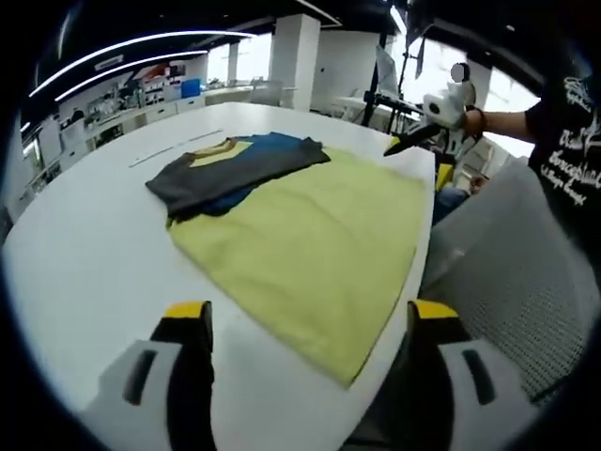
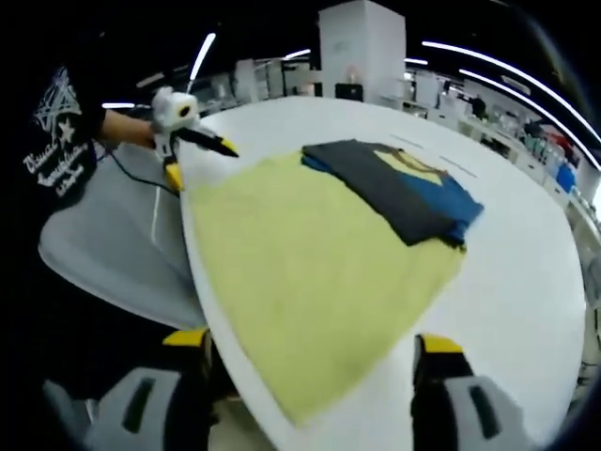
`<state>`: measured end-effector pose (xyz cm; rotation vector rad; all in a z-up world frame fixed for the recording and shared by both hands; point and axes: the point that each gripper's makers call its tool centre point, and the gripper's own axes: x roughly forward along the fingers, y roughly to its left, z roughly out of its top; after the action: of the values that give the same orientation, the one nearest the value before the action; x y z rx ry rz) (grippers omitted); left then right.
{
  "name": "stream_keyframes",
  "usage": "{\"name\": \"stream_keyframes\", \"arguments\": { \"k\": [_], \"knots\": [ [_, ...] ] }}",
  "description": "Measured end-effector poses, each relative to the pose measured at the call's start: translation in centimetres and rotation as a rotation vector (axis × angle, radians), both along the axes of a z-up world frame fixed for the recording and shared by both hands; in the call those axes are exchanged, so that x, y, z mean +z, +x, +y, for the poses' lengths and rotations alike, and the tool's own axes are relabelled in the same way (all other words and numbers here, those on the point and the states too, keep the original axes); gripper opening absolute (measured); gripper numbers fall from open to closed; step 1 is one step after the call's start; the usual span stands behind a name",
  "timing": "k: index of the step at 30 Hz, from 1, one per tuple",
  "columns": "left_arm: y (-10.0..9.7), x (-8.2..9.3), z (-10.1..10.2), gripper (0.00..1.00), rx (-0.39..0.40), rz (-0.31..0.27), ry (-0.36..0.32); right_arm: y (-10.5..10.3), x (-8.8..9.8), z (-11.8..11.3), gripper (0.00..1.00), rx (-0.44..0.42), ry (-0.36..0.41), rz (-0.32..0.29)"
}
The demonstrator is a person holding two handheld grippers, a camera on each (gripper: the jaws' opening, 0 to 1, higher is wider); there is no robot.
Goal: Fold the garment on the visible template until the final outline fits inside the template.
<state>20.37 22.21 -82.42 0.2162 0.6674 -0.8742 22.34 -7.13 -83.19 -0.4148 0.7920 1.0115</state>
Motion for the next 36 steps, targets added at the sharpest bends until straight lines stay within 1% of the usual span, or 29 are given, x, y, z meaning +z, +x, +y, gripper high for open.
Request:
{"name": "stream_keyframes", "arguments": {
  "k": [1, 4, 8, 10, 13, 15, 17, 19, 22, 25, 26, 27, 28, 31, 33, 35, 36],
  "knots": [
    [-0.4, -0.3, -0.2, 0.77, -0.022, 0.005, 0.019, -0.1, -0.2, -0.1, 0.85, 0.001, -0.008, 0.004],
    [-0.7, -0.8, -0.3, 0.7, -0.038, 0.013, 0.035, -0.3, -0.5, -0.4, 0.76, -0.004, -0.022, 0.005],
    [-0.8, -1.2, -0.5, 0.63, -0.054, 0.003, 0.052, -0.9, -0.9, -0.6, 0.7, 0.007, -0.042, 0.014],
    [-0.9, -1.2, -0.7, 0.6, -0.063, -0.012, 0.059, -0.9, -1.0, -0.7, 0.65, 0.014, -0.061, 0.004],
    [-1.2, -1.5, -0.6, 0.56, -0.089, -0.009, 0.088, -0.8, -0.9, -0.9, 0.59, 0.036, -0.08, -0.024],
    [-1.3, -1.8, -0.4, 0.53, -0.092, -0.002, 0.111, -0.8, -1.0, -1.0, 0.57, 0.051, -0.096, -0.039],
    [-1.3, -2.1, -0.2, 0.49, -0.09, 0.002, 0.124, -0.9, -1.3, -1.2, 0.56, 0.069, -0.115, -0.036],
    [-1.3, -2.2, -0.1, 0.48, -0.092, 0.003, 0.129, -1.0, -1.6, -1.3, 0.55, 0.086, -0.13, -0.029],
    [-1.3, -2.2, 0.0, 0.47, -0.097, -0.001, 0.129, -1.0, -1.9, -1.6, 0.54, 0.115, -0.159, -0.041],
    [-2.0, -2.2, -0.1, 0.47, -0.131, -0.003, 0.151, -1.2, -1.7, -1.5, 0.53, 0.134, -0.162, -0.042],
    [-2.1, -2.3, 0.0, 0.46, -0.138, -0.003, 0.158, -1.1, -1.7, -1.5, 0.52, 0.153, -0.184, -0.058],
    [-2.2, -2.4, 0.0, 0.45, -0.142, -0.006, 0.167, -1.2, -1.7, -1.5, 0.51, 0.161, -0.185, -0.059],
    [-2.1, -2.2, 0.0, 0.45, -0.141, -0.015, 0.161, -1.3, -1.7, -1.3, 0.5, 0.168, -0.183, -0.065],
    [-2.2, -2.1, 0.0, 0.45, -0.151, -0.018, 0.171, -1.3, -1.7, -1.0, 0.47, 0.188, -0.184, -0.081],
    [-2.2, -2.1, 0.0, 0.44, -0.156, -0.02, 0.175, -1.6, -1.7, -0.8, 0.43, 0.206, -0.181, -0.069],
    [-2.1, -2.1, 0.0, 0.43, -0.156, -0.018, 0.173, -1.9, -1.9, -0.7, 0.4, 0.202, -0.17, -0.034],
    [-2.0, -2.1, -0.1, 0.42, -0.157, -0.02, 0.174, -1.9, -1.9, -0.7, 0.39, 0.2, -0.166, -0.026]
  ]
}}
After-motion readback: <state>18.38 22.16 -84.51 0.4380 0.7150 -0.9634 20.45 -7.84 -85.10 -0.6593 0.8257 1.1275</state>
